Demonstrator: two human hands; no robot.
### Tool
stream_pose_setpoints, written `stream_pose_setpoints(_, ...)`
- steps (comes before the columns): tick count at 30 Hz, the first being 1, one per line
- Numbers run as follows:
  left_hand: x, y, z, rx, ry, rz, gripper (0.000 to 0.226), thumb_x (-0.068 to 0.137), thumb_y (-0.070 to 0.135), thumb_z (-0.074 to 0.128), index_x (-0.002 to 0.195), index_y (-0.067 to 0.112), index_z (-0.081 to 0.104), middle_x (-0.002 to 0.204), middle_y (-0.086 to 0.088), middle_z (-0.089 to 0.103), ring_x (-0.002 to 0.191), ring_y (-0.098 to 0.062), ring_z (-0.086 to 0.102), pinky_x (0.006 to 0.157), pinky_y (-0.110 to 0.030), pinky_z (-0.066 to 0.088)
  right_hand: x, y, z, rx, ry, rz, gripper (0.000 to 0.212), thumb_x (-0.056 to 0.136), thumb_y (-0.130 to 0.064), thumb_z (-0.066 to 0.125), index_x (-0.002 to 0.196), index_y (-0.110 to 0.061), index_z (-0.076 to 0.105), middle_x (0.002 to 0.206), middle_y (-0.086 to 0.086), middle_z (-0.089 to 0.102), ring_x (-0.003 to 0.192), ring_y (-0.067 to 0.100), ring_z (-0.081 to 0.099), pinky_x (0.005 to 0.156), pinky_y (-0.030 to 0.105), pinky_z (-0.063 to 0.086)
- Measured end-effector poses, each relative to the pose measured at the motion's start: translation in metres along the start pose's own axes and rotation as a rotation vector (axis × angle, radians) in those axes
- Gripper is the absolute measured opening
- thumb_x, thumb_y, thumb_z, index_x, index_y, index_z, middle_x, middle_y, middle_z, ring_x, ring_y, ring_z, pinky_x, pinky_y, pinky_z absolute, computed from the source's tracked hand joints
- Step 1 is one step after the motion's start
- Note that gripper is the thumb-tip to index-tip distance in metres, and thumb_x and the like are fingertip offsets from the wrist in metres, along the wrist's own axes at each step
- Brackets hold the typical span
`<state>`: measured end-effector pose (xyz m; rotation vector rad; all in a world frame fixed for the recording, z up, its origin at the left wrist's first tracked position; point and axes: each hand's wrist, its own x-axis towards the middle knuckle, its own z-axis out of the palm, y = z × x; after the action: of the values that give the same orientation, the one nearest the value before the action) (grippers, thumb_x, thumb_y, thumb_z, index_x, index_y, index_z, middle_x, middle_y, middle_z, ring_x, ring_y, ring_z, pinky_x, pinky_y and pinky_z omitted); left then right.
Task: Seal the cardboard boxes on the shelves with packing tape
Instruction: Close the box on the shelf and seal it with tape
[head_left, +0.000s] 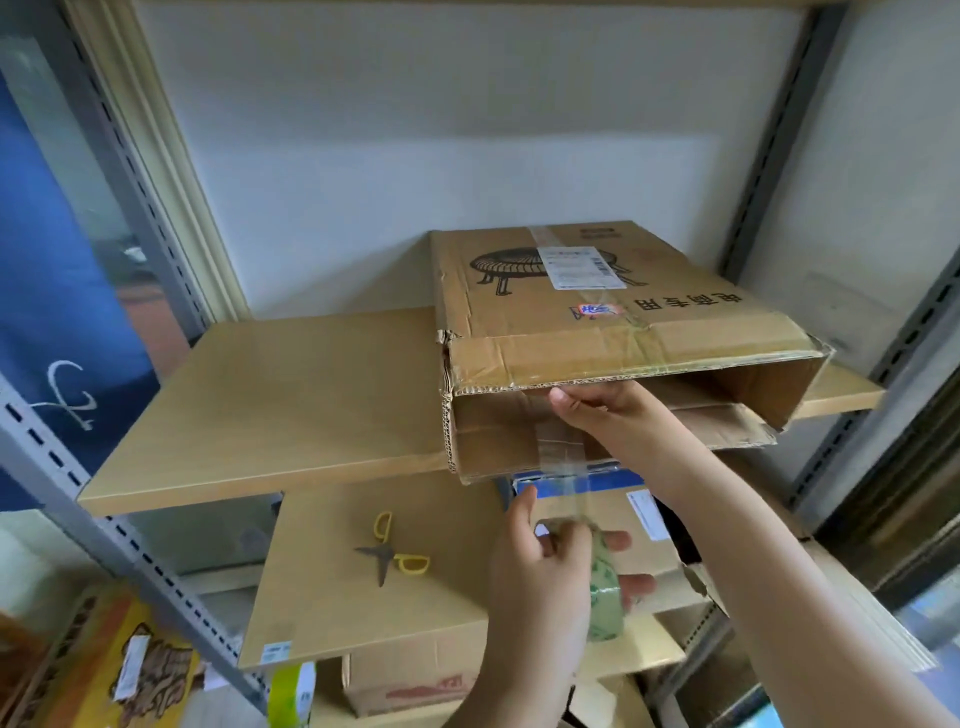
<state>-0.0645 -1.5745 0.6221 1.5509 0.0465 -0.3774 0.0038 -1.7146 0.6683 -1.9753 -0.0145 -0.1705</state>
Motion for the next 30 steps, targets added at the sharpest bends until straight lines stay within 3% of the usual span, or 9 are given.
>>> stream_pose_setpoints(2,-0.002,-0.004,-0.002,0.036,0.005,0.029,0.047,0.095,0.025,0.055,0.140,0.033,0.042,0.088,0.004,0.066,0.050,-0.005,0.047,0.043,-0.012,0.036,0.006,0.003,0.000,-0.040,-0.023,0.020,0.019,0.096,-0.034,0.060,0.096,-0.023,0.076,0.074,-0.011,0.069,0.075,0.002,0.060,0.069,0.016,0.041)
stream_pose_setpoints(5,0.004,-0.008,0.000,0.050,0.067,0.017,0.049,0.095,0.027,0.055,0.143,0.032,0.043,0.096,0.001,0.065,0.051,-0.005,0.048,0.043,-0.012,0.036,0.016,0.012,0.002,-0.124,-0.037,0.048,0.012,0.095,-0.037,0.061,0.095,-0.043,0.072,0.083,-0.017,0.071,0.082,-0.006,0.056,0.079,0.009,0.041)
stream_pose_setpoints(10,0.007,-0.008,0.004,-0.016,0.071,0.036,0.027,0.098,0.015,0.053,0.112,0.037,0.050,0.095,-0.009,0.076,0.040,-0.005,0.031,0.038,-0.013,0.028,0.024,0.021,0.006,-0.502,0.011,-0.049,0.023,0.097,-0.048,0.053,0.116,-0.055,0.063,0.053,-0.033,0.052,0.090,0.020,0.040,0.099,0.037,0.033)
stream_pose_setpoints(13,0.009,-0.015,0.006,-0.080,0.035,0.050,0.033,0.099,0.010,0.050,0.104,0.042,0.041,0.083,0.004,0.078,0.040,-0.007,0.023,0.037,-0.014,0.024,0.022,0.018,0.011,-0.668,0.052,-0.062,0.027,0.095,-0.057,0.048,0.119,-0.058,0.059,0.098,-0.022,0.064,0.113,0.025,0.041,0.095,0.034,0.026)
stream_pose_setpoints(16,0.016,-0.025,0.008,-0.103,0.068,0.021,0.034,0.099,0.016,0.052,0.117,0.043,0.043,0.082,0.006,0.077,0.052,-0.019,0.047,0.049,-0.026,0.049,0.020,0.019,0.014,-0.918,0.067,-0.020,0.049,0.091,-0.066,0.045,0.134,-0.046,0.054,0.132,-0.002,0.053,0.123,0.028,0.035,0.098,0.038,0.025)
stream_pose_setpoints(19,0.018,-0.034,0.008,-0.150,0.020,0.020,0.040,0.101,0.017,0.050,0.130,0.040,0.035,0.095,0.000,0.078,0.074,-0.035,0.056,0.077,-0.057,0.053,0.024,0.020,0.014,-1.084,0.221,-0.065,0.059,0.082,-0.073,0.053,0.118,-0.027,0.066,0.112,0.006,0.064,0.113,0.032,0.049,0.094,0.041,0.031)
stream_pose_setpoints(22,0.019,-0.033,0.007,-0.223,0.001,0.041,0.038,0.104,0.015,0.047,0.135,0.033,0.035,0.094,-0.005,0.078,0.070,-0.034,0.067,0.075,-0.048,0.056,0.021,0.025,0.013,-1.061,0.351,-0.451,0.040,0.086,-0.057,0.063,0.104,-0.023,0.073,0.091,0.002,0.073,0.089,0.030,0.063,0.078,0.036,0.039)
stream_pose_setpoints(25,0.021,-0.033,0.006,-0.253,-0.005,0.074,0.033,0.104,0.014,0.045,0.129,0.036,0.038,0.092,-0.007,0.078,0.065,-0.032,0.071,0.076,-0.045,0.056,0.011,0.037,0.004,-1.027,0.105,-0.752,0.051,0.095,-0.057,0.044,0.125,-0.023,0.068,0.124,-0.005,0.068,0.110,0.018,0.061,0.085,0.032,0.044)
stream_pose_setpoints(30,0.028,-0.048,0.005,-0.179,-0.054,0.192,0.027,0.105,0.023,0.040,0.123,0.043,0.042,0.088,-0.012,0.076,0.070,-0.035,0.072,0.078,-0.046,0.059,0.008,0.054,-0.013,-1.059,-0.163,-0.738,0.074,0.093,-0.068,0.039,0.147,-0.019,0.045,0.151,-0.006,0.044,0.141,0.010,0.040,0.112,0.028,0.038)
